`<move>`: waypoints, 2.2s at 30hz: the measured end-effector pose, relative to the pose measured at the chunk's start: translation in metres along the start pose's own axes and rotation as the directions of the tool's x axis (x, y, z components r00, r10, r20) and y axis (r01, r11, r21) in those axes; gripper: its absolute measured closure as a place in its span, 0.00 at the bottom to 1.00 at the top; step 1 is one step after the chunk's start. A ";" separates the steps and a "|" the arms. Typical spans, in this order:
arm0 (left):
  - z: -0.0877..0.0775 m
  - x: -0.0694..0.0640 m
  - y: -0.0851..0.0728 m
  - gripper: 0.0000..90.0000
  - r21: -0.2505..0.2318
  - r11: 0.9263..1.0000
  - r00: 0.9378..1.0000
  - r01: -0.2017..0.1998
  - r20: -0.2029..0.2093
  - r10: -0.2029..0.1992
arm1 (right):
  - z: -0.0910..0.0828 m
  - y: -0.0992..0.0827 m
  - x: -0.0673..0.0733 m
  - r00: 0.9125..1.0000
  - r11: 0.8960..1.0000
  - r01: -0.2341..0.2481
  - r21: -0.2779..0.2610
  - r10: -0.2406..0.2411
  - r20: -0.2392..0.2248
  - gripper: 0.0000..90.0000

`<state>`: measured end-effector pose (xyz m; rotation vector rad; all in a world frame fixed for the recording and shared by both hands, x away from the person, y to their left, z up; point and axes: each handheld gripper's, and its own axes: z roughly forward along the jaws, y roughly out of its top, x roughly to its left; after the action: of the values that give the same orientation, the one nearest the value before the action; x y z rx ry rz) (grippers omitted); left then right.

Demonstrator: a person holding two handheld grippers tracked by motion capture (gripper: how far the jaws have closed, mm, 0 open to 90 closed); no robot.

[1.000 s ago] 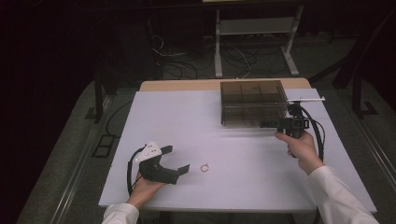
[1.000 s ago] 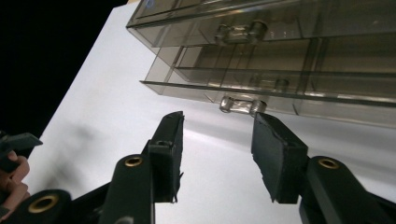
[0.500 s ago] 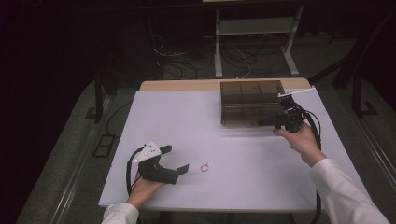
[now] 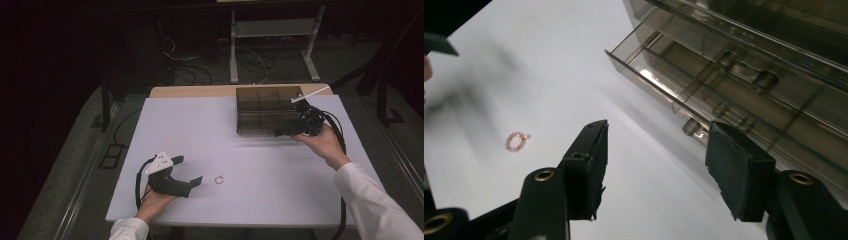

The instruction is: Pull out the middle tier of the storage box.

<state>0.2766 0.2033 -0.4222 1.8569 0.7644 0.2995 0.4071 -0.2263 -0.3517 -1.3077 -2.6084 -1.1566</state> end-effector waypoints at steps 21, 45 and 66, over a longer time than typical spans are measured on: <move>0.000 -0.001 0.000 0.00 0.010 1.000 1.000 -0.015 0.002 0.015 | 0.016 0.008 -0.007 0.980 0.979 0.200 0.024 -0.200 -0.017 0.47; 0.000 -0.001 0.000 0.00 0.007 1.000 1.000 -0.015 0.004 0.015 | 0.043 0.010 -0.029 0.980 0.980 0.196 0.034 -0.197 0.016 0.56; 0.001 -0.002 0.000 0.00 0.013 1.000 1.000 -0.017 0.002 0.017 | 0.048 0.008 -0.032 0.972 0.972 0.234 0.030 -0.233 -0.018 0.79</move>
<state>0.2753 0.2013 -0.4222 1.8765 0.7517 0.3043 0.4488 -0.2159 -0.3918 -1.0029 -2.8169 -1.1390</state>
